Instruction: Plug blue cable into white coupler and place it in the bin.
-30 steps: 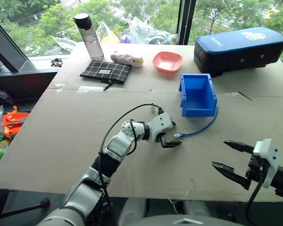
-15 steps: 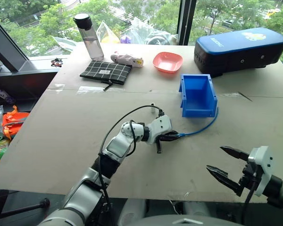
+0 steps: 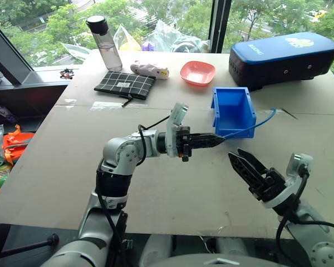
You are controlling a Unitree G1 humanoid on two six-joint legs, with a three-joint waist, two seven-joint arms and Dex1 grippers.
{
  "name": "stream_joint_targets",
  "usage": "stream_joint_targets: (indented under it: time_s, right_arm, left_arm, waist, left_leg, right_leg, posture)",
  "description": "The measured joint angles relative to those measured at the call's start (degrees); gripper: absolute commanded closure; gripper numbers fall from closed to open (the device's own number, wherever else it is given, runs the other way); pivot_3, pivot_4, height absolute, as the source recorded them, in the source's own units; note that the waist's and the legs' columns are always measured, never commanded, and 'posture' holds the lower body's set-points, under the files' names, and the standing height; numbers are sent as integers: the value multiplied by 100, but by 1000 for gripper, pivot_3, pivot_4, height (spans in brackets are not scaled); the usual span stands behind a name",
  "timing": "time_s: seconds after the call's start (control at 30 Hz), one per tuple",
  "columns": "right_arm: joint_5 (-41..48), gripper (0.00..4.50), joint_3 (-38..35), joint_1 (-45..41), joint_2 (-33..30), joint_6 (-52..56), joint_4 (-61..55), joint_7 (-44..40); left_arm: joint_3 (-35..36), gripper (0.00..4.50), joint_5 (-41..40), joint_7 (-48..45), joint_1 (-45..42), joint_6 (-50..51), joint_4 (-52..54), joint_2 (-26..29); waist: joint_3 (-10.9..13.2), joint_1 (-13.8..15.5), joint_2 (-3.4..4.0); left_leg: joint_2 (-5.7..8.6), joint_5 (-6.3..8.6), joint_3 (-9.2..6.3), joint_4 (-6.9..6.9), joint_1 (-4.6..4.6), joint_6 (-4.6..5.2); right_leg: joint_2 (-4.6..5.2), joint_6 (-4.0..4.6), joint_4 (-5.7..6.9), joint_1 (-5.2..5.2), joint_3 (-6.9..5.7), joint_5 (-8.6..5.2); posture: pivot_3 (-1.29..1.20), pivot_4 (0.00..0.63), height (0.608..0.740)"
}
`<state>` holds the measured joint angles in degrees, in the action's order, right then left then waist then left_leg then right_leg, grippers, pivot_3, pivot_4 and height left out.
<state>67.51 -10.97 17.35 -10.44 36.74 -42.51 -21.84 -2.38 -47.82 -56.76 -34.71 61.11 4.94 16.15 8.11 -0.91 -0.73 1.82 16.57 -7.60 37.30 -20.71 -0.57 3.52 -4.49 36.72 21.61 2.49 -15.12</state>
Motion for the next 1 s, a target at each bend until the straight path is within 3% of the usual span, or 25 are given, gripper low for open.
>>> stream_joint_targets:
  time_s: [0.1,0.33,0.43,0.6,0.7,1.0]
  right_arm:
    - [475,0,111,-227,159,-139,3,307]
    - [667,0,655,-336,360,-354,38,509]
    - [680,749,766,-424,384,-463,42,551]
    - [768,3263,830,-538,380,-595,87,535]
    - [907,4489,828,-550,331,-634,94,495]
    - [993,4489,851,-551,128,-713,93,438]
  left_arm:
    - [110,4494,-306,218,-8,297,127,-33]
    - [422,4494,-976,693,-23,791,141,-209]
    - [424,4500,-1153,802,-21,920,216,-203]
    - [417,4500,-1322,893,18,1015,301,-128]
    - [412,4500,-1394,904,42,1040,304,-74]
    - [381,4500,-1465,907,42,1032,318,-33]
  waist:
    - [0,0,0]
    - [0,-2,0]
    - [0,-4,0]
    - [0,-5,0]
    - [1,-5,1]
    - [1,-4,1]
  left_leg:
    - [0,0,0,0,0,-1]
    - [1,-1,3,0,0,-2]
    - [3,-10,2,-1,0,-17]
    - [4,-11,4,-2,0,-19]
    - [4,-11,4,-2,0,-19]
    - [4,-10,5,-3,0,-17]
  right_leg:
    - [0,0,0,0,1,0]
    - [-1,0,-1,2,3,0]
    - [-2,0,0,3,3,0]
    - [-4,0,-1,3,4,0]
    - [-5,1,-1,4,4,0]
    - [-5,1,-1,4,5,0]
  posture:
    - [0,150,736]
    - [0,150,736]
    - [0,150,736]
    - [0,150,736]
    - [0,150,736]
    - [0,150,736]
